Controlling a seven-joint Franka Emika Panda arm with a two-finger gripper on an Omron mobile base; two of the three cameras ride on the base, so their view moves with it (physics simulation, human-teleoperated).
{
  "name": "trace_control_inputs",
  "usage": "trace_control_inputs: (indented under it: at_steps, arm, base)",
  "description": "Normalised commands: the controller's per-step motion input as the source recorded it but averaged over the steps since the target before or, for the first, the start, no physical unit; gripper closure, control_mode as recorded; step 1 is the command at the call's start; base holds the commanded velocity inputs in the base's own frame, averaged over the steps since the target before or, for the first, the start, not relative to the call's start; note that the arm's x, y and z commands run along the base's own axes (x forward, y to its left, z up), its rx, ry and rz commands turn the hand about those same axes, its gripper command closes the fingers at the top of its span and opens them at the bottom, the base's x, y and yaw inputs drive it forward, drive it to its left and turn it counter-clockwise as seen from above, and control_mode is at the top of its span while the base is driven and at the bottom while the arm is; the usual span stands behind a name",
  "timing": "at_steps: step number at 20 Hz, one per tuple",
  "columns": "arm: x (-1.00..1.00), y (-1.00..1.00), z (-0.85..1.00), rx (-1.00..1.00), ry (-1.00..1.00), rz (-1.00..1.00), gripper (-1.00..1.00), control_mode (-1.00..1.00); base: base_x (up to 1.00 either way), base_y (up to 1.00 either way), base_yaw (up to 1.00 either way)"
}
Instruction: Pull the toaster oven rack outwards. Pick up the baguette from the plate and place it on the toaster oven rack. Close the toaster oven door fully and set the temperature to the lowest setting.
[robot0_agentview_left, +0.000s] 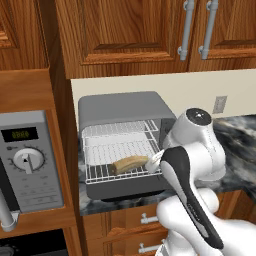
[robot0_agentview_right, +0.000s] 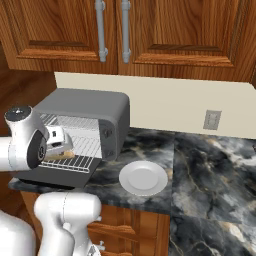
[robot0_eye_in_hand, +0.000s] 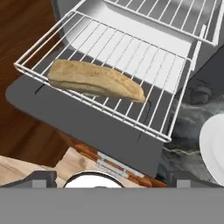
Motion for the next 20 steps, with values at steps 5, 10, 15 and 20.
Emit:
trace_control_inputs:
  at_steps: [5,10,15,20]
  arm:
    - [0.50,-0.36,-0.36,0.22,0.11,-0.01,-1.00,-1.00]
    - [0.34,-0.22,-0.25,0.20,0.36,0.01,-1.00,-1.00]
    - [0.32,-0.05,-0.16,0.15,0.46,0.00,-1.00,-1.00]
    - [0.51,0.11,-0.51,0.03,0.31,-0.07,-1.00,-1.00]
  base:
    - [0.00,0.00,0.00]
    - [0.00,0.00,0.00]
    - [0.00,0.00,0.00]
    - [0.00,0.00,0.00]
